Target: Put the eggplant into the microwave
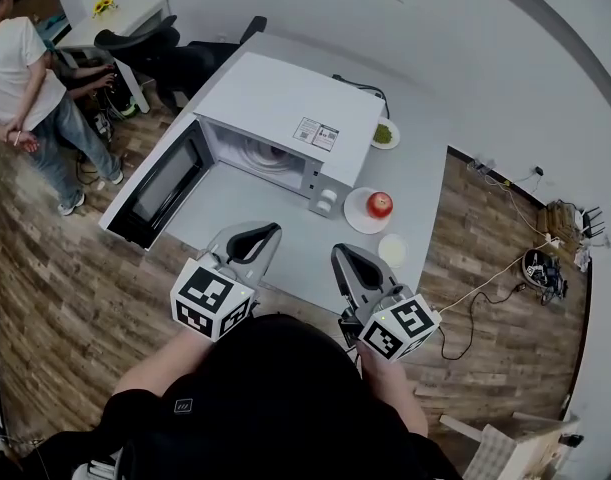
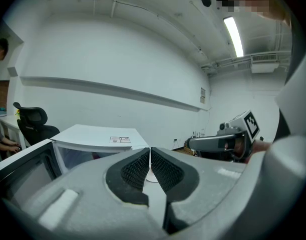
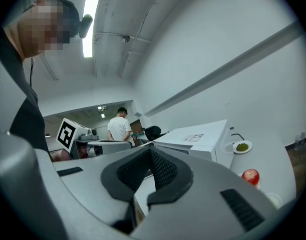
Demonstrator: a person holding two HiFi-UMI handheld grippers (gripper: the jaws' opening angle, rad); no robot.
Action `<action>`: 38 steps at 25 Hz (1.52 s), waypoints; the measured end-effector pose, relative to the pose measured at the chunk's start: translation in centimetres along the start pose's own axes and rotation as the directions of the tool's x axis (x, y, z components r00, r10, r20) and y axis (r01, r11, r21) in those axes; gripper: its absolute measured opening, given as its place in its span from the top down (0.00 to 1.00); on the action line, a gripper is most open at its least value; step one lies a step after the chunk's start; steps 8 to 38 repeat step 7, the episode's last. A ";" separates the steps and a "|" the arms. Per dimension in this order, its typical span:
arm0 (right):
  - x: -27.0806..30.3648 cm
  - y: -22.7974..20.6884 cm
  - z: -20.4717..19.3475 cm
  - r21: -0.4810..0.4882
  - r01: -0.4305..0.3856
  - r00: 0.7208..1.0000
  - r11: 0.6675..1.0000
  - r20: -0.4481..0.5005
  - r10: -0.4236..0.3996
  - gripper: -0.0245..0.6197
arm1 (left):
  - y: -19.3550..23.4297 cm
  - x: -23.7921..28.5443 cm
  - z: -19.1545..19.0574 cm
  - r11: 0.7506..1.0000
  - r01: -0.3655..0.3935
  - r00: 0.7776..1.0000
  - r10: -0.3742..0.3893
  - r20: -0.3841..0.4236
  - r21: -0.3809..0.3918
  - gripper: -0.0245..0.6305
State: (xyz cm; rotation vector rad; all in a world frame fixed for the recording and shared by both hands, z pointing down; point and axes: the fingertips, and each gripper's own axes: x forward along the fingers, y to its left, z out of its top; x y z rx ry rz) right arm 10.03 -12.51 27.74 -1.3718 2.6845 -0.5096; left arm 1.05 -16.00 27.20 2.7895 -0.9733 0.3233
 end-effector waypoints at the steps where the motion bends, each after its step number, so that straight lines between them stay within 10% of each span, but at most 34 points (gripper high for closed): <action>1: 0.0 0.0 0.0 0.000 0.000 1.000 1.000 0.000 0.000 0.94 | 0.0 0.0 0.0 1.000 0.000 1.000 0.000 0.000 0.000 0.93; 38: 0.1 0.1 -0.2 0.001 -0.002 1.000 1.000 -0.006 0.002 0.94 | 0.2 -0.1 -0.5 1.000 -0.001 1.000 0.001 -0.010 -0.006 0.93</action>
